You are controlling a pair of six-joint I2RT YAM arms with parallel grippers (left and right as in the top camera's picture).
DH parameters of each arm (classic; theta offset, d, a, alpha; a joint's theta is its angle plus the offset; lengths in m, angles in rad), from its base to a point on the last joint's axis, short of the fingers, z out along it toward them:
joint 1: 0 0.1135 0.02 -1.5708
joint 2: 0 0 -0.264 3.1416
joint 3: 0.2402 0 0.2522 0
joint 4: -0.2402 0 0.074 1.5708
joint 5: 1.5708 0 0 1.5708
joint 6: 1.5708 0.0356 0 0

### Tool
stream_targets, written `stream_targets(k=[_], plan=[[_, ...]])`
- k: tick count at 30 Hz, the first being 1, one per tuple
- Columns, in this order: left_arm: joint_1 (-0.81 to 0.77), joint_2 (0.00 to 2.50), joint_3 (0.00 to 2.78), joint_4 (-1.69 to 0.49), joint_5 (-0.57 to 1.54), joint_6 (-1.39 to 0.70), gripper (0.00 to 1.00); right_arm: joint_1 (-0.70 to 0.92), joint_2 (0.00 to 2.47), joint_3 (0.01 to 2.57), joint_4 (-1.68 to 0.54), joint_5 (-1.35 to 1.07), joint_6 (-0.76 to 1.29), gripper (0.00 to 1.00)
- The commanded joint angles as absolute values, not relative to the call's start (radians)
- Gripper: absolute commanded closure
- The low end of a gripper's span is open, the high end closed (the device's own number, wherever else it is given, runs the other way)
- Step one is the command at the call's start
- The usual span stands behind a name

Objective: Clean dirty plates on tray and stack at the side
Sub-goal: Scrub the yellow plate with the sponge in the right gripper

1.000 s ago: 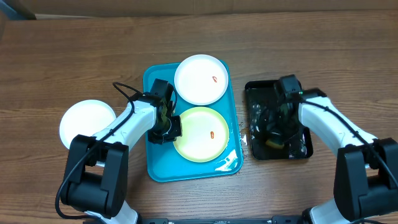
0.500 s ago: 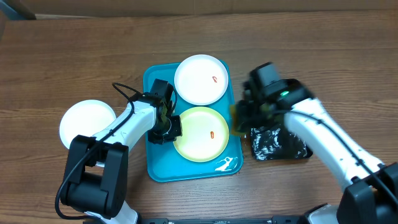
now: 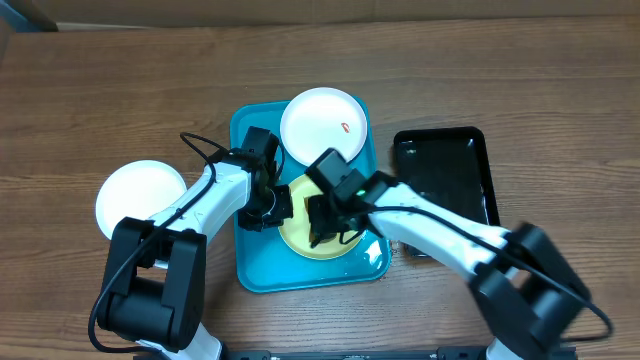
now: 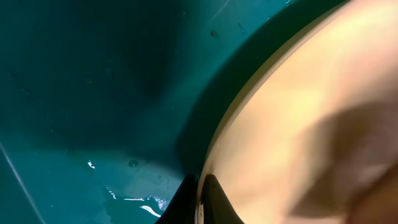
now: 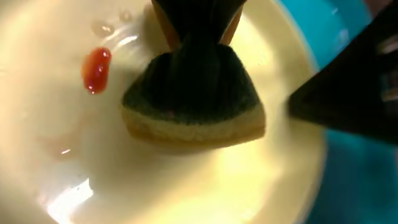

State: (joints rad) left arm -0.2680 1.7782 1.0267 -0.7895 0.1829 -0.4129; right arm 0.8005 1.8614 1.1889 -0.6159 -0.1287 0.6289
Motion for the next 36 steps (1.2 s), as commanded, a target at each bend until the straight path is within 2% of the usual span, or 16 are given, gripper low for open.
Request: stream_targets(k=[1,11,19,26,36], plan=[[-0.269,1.773,1.01,-0.791,0.13,-0.427,0.96,0.81,1.906,1.184,-0.611,-0.048,0.712,0.96],[-0.268,1.773,1.01,-0.817,0.092,-0.427,0.96,0.686,1.997,1.185,-0.735,0.007,0.838,0.96],[-0.268,1.773,1.01,-0.819,0.07,-0.435,0.96,0.591,1.995,1.192,-0.817,0.014,0.842,0.96],[-0.268,1.773,1.01,-0.817,0.066,-0.447,0.96,0.575,1.915,1.309,-0.999,0.174,0.751,0.96],[-0.26,1.773,1.011,-0.823,0.033,-0.45,0.96,0.575,1.8,1.329,-1.026,0.076,0.612,0.96]])
